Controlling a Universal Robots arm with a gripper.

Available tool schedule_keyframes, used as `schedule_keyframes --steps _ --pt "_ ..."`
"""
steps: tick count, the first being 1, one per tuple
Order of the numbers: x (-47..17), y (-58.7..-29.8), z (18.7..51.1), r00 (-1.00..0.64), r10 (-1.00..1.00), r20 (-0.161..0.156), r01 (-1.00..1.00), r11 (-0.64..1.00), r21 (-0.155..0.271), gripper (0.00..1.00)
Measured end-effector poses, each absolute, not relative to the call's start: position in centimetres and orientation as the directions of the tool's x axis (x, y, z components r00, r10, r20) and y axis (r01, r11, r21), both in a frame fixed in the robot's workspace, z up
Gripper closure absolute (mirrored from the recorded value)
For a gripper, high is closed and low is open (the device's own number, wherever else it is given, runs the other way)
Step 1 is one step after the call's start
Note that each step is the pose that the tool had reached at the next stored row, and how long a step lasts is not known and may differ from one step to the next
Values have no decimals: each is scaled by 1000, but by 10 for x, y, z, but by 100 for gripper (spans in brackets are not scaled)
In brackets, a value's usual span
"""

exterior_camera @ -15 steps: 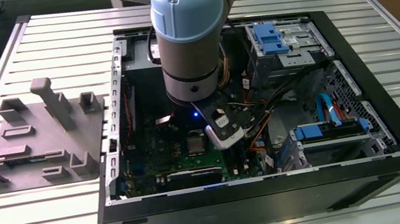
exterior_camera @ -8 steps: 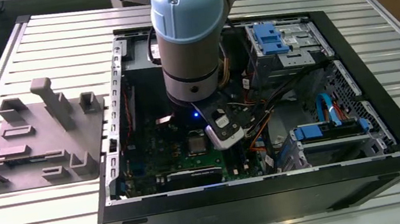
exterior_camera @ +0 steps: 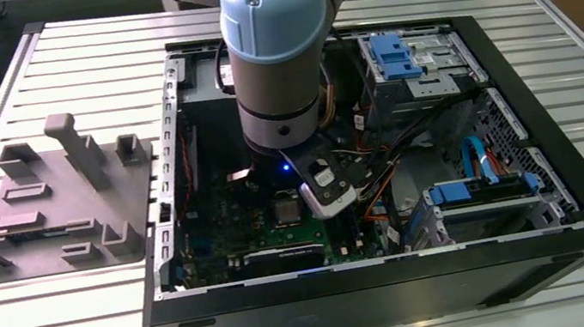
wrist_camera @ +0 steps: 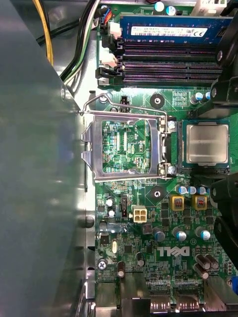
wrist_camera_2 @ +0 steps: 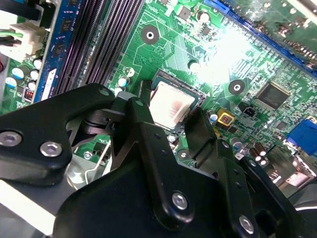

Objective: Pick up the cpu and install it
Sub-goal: 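Place the cpu into insertion slot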

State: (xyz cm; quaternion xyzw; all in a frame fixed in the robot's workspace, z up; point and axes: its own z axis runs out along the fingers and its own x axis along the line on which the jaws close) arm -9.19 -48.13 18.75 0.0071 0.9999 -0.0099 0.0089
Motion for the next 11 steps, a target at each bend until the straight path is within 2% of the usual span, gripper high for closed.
schedule_keyframes --steps 11 --pt "-92 -481 187 -1000 14 -18 14 1000 -20 45"
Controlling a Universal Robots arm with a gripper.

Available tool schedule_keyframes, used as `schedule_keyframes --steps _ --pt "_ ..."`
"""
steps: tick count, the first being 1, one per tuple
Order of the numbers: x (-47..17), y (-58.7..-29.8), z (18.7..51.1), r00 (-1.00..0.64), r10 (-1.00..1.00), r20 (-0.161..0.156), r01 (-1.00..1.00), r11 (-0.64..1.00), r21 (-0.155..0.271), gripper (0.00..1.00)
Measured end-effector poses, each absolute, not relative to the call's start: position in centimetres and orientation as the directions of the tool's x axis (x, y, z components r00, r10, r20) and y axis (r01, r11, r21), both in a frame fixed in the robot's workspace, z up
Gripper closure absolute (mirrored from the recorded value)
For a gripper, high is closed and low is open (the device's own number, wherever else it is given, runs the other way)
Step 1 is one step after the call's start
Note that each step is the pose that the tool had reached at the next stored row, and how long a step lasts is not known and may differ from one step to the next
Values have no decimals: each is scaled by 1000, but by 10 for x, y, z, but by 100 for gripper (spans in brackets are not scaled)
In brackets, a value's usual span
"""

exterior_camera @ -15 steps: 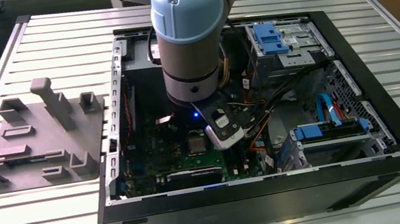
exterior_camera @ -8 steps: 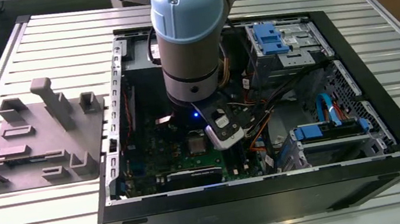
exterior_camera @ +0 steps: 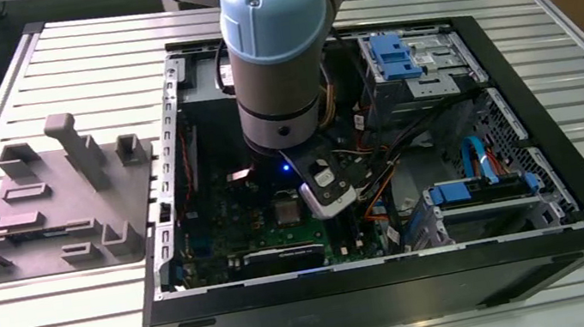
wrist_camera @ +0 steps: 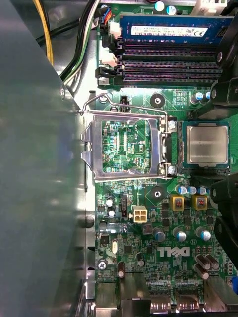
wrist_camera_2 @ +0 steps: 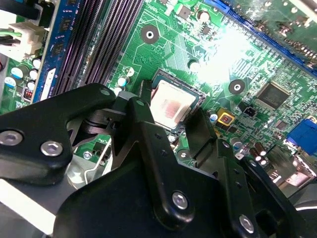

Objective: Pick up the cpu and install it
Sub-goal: 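Place the cpu into insertion slot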

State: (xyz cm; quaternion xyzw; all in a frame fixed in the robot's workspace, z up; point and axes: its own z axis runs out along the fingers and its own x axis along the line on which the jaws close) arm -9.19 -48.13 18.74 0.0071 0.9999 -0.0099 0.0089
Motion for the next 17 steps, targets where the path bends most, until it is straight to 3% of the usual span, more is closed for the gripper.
schedule_keyframes --steps 14,17 --pt "-92 -481 192 -1000 14 -17 14 1000 -20 45" --pt "-92 -481 192 -1000 14 -18 14 1000 -20 59"
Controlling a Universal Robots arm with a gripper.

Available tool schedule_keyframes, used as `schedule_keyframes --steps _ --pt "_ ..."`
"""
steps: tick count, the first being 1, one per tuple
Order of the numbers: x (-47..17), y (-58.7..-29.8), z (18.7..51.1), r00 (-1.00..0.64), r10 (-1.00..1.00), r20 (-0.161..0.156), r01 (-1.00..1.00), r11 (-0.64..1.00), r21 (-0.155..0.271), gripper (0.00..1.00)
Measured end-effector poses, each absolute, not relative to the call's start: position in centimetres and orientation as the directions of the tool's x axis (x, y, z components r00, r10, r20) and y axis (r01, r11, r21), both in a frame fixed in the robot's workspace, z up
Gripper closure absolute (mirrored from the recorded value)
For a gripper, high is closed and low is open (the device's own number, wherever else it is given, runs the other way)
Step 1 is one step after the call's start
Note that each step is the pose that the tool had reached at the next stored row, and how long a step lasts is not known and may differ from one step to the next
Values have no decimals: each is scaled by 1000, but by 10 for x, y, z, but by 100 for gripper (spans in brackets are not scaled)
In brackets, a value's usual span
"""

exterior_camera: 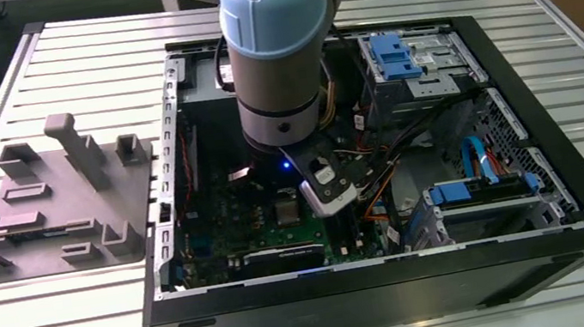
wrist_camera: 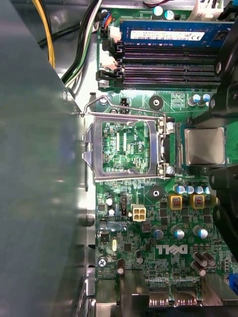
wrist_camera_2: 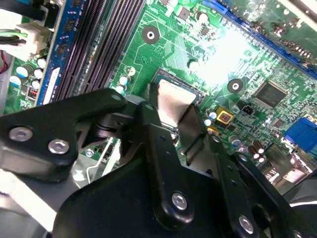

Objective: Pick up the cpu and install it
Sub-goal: 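Place the cpu into insertion slot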

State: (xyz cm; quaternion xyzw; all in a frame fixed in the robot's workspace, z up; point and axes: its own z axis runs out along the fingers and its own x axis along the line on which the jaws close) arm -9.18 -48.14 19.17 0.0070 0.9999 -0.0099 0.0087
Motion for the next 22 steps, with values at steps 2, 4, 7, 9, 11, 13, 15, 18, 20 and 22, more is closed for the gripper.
schedule_keyframes --steps 2,4,7,9,11,13,15,18,20,22 --pt "-92 -481 192 -1000 14 -17 14 1000 -20 59" --pt "-92 -481 192 -1000 14 -17 14 1000 -20 61" --pt "-92 -481 196 -1000 14 -17 15 1000 -20 61" --pt "-92 -481 196 -1000 14 -17 14 1000 -21 61" --pt "-92 -481 196 -1000 14 -17 14 1000 -21 61" --pt "-92 -481 196 -1000 14 -17 14 1000 -21 61" --pt "-92 -481 196 -1000 14 -17 14 1000 -21 61" --pt "-92 -481 196 -1000 14 -17 14 1000 -21 61" --pt "-92 -481 196 -1000 14 -17 14 1000 -21 54" --pt "-92 -481 196 -1000 14 -17 14 1000 -21 54"
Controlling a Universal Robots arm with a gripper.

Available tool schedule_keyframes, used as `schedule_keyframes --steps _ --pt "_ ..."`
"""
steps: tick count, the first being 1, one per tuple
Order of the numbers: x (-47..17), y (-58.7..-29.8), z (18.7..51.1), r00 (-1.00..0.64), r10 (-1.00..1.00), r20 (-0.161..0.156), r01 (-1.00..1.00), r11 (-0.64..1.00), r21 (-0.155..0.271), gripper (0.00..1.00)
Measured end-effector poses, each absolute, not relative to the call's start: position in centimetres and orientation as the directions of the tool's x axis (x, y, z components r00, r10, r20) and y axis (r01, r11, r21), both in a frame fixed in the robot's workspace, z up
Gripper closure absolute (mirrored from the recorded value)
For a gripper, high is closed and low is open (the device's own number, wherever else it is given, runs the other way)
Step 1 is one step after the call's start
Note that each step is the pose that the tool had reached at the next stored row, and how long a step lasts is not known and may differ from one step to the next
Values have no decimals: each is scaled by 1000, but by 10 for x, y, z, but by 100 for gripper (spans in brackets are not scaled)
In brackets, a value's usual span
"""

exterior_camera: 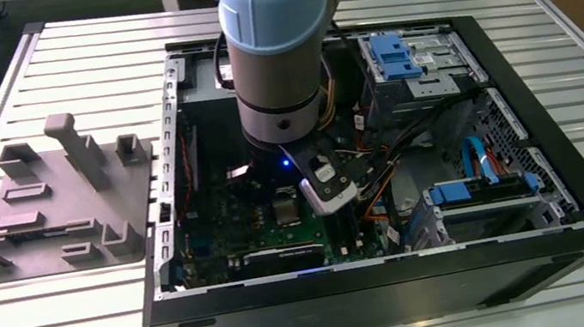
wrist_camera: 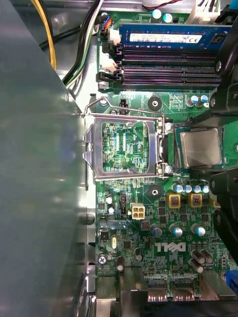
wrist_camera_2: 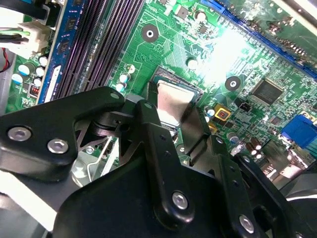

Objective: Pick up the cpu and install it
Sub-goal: 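Place the cpu into insertion slot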

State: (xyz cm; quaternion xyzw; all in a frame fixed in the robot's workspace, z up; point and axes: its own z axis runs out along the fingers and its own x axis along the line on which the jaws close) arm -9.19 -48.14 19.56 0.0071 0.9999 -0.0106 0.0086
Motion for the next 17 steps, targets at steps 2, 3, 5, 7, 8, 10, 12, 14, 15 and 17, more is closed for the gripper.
schedule_keyframes --steps 2,3,5,7,8,10,12,14,15,17 --pt "-92 -481 196 -1000 14 -17 14 1000 -21 54" --pt "-92 -481 196 -1000 14 -17 14 1000 -21 54" --pt "-92 -481 196 -1000 14 -17 14 1000 -21 53" --pt "-92 -481 195 -1000 14 -17 14 1000 -20 53" --pt "-92 -481 195 -1000 14 -17 14 1000 -20 47" --pt "-92 -481 194 -1000 14 -17 14 1000 -18 47" --pt "-92 -481 193 -1000 14 -17 14 1000 -16 47" --pt "-92 -481 191 -1000 14 -17 14 1000 -14 54" --pt "-92 -482 191 -1000 14 -17 14 1000 -13 54" --pt "-92 -481 190 -1000 14 -17 14 1000 -11 58"
